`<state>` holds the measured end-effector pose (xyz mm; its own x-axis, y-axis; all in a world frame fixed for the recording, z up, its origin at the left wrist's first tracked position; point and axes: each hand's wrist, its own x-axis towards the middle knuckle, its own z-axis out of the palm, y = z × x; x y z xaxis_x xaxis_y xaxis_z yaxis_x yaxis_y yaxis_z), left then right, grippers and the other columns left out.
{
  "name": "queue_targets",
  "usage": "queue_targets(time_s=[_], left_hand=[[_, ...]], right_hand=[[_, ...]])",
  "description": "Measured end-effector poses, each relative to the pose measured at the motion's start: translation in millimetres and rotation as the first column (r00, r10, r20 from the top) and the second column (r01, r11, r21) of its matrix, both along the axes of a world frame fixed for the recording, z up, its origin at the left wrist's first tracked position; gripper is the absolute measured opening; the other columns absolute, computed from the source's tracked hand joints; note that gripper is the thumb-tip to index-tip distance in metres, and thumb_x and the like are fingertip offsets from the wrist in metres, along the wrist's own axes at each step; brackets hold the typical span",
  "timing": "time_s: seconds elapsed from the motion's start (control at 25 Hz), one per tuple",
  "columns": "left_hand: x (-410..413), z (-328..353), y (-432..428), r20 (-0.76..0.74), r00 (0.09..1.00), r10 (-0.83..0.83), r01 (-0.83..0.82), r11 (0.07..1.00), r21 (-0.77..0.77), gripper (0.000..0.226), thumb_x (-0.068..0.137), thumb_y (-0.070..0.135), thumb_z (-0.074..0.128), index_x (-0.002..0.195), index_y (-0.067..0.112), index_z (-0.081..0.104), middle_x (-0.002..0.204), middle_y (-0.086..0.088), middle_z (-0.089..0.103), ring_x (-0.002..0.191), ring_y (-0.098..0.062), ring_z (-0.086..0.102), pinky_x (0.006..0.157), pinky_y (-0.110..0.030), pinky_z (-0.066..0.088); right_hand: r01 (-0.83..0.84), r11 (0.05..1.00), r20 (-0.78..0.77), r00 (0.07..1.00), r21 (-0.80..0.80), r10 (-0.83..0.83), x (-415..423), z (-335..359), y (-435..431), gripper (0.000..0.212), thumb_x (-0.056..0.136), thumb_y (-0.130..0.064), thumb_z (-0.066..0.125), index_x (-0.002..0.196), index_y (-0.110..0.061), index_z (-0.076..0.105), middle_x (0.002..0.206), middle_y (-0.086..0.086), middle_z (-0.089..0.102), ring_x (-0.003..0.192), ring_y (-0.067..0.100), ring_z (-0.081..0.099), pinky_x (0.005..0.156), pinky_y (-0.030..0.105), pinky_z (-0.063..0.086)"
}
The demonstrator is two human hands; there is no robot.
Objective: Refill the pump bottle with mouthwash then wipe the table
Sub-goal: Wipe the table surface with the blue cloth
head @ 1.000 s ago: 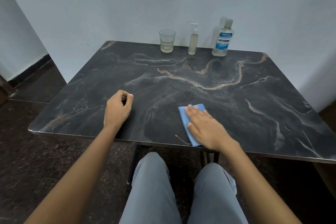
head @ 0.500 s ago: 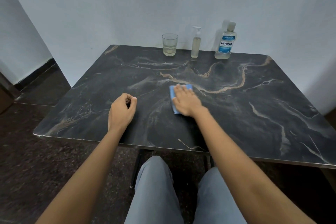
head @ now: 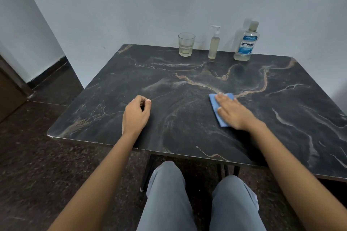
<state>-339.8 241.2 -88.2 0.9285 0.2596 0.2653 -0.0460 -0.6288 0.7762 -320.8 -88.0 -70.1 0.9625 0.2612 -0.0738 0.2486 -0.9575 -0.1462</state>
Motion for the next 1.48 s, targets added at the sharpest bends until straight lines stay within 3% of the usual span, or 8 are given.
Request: queue_targets(time_s=[0.24, 0.48, 0.72, 0.96, 1.12, 1.24, 1.36, 1.48], left_hand=[[-1, 2, -1, -0.01, 1.0, 0.011, -0.011, 0.999, 0.038, 0.018, 0.096, 0.035, 0.049, 0.088, 0.023, 0.059, 0.082, 0.011, 0.064, 0.077, -0.008, 0.06, 0.069, -0.035, 0.051], [-3, 2, -1, -0.007, 1.0, 0.015, -0.015, 1.0, -0.011, 0.016, 0.095, 0.031, 0.05, 0.088, 0.021, 0.06, 0.086, 0.008, 0.065, 0.081, -0.012, 0.061, 0.073, -0.035, 0.05], [1, -4, 4, 0.038, 0.998, 0.056, -0.058, 0.997, 0.053, 0.018, 0.095, 0.028, 0.048, 0.099, 0.016, 0.061, 0.095, 0.001, 0.064, 0.096, -0.02, 0.054, 0.088, -0.042, 0.046], [5, -6, 3, 0.021, 0.997, 0.079, -0.081, 0.989, 0.127, 0.022, 0.095, 0.03, 0.049, 0.104, 0.015, 0.063, 0.104, 0.001, 0.064, 0.104, -0.019, 0.053, 0.096, -0.038, 0.038], [7, -8, 1, 0.024, 0.996, 0.085, -0.088, 0.982, 0.166, 0.02, 0.095, 0.029, 0.049, 0.101, 0.016, 0.063, 0.105, 0.003, 0.063, 0.104, -0.017, 0.053, 0.095, -0.033, 0.033], [8, -7, 2, 0.016, 0.995, 0.097, -0.099, 0.982, 0.163, 0.019, 0.096, 0.029, 0.047, 0.1, 0.017, 0.062, 0.106, 0.004, 0.061, 0.105, -0.016, 0.051, 0.096, -0.032, 0.031], [8, -7, 1, 0.01, 0.995, 0.098, -0.099, 0.983, 0.155, 0.02, 0.096, 0.03, 0.046, 0.101, 0.018, 0.061, 0.105, 0.004, 0.061, 0.105, -0.016, 0.051, 0.099, -0.035, 0.032], [7, -5, 2, 0.007, 0.995, 0.101, -0.102, 0.988, 0.118, 0.02, 0.097, 0.029, 0.045, 0.101, 0.018, 0.061, 0.103, 0.003, 0.062, 0.102, -0.017, 0.052, 0.098, -0.039, 0.036]], right_hand=[[0.257, 0.966, -0.052, 0.965, -0.01, -0.257, 73, 0, 55, 0.058, 0.101, -0.032, 0.015, 0.151, -0.007, 0.003, 0.16, 0.009, -0.001, 0.148, 0.025, 0.0, 0.119, 0.044, -0.001], [-0.174, 0.985, -0.004, 0.985, -0.019, 0.173, 11, -4, 156, 0.056, 0.102, -0.031, 0.02, 0.152, -0.01, 0.007, 0.16, 0.007, 0.004, 0.148, 0.023, 0.004, 0.119, 0.041, 0.0], [-0.428, 0.903, 0.009, 0.904, 0.025, 0.428, -69, 0, 98, 0.064, 0.097, -0.053, 0.009, 0.152, -0.021, 0.005, 0.16, -0.006, -0.001, 0.147, 0.007, -0.005, 0.12, 0.029, -0.005], [-0.276, 0.958, -0.041, 0.961, -0.077, 0.274, -28, 9, 20, 0.098, 0.07, -0.075, -0.022, 0.151, -0.024, 0.0, 0.158, -0.01, -0.004, 0.14, -0.002, -0.005, 0.118, 0.038, -0.007], [0.063, 0.996, -0.024, 0.998, -0.056, -0.065, 57, 3, 0, 0.061, 0.099, -0.045, 0.014, 0.152, -0.016, 0.007, 0.161, 0.002, 0.002, 0.148, 0.013, 0.003, 0.119, 0.043, -0.005], [0.201, 0.978, -0.034, 0.979, -0.048, -0.203, 106, -2, 39, 0.06, 0.101, -0.037, 0.017, 0.151, -0.007, 0.007, 0.16, 0.011, 0.002, 0.148, 0.023, 0.001, 0.119, 0.042, -0.003], [0.129, 0.991, -0.038, 0.991, -0.022, -0.129, 117, -3, 100, 0.061, 0.101, -0.036, 0.016, 0.151, -0.003, 0.005, 0.16, 0.014, 0.002, 0.148, 0.026, 0.002, 0.119, 0.042, 0.0], [-0.098, 0.995, -0.011, 0.995, 0.005, 0.098, 86, -7, 168, 0.059, 0.101, -0.034, 0.021, 0.151, -0.004, 0.009, 0.159, 0.013, 0.006, 0.147, 0.025, 0.006, 0.119, 0.04, 0.002]])
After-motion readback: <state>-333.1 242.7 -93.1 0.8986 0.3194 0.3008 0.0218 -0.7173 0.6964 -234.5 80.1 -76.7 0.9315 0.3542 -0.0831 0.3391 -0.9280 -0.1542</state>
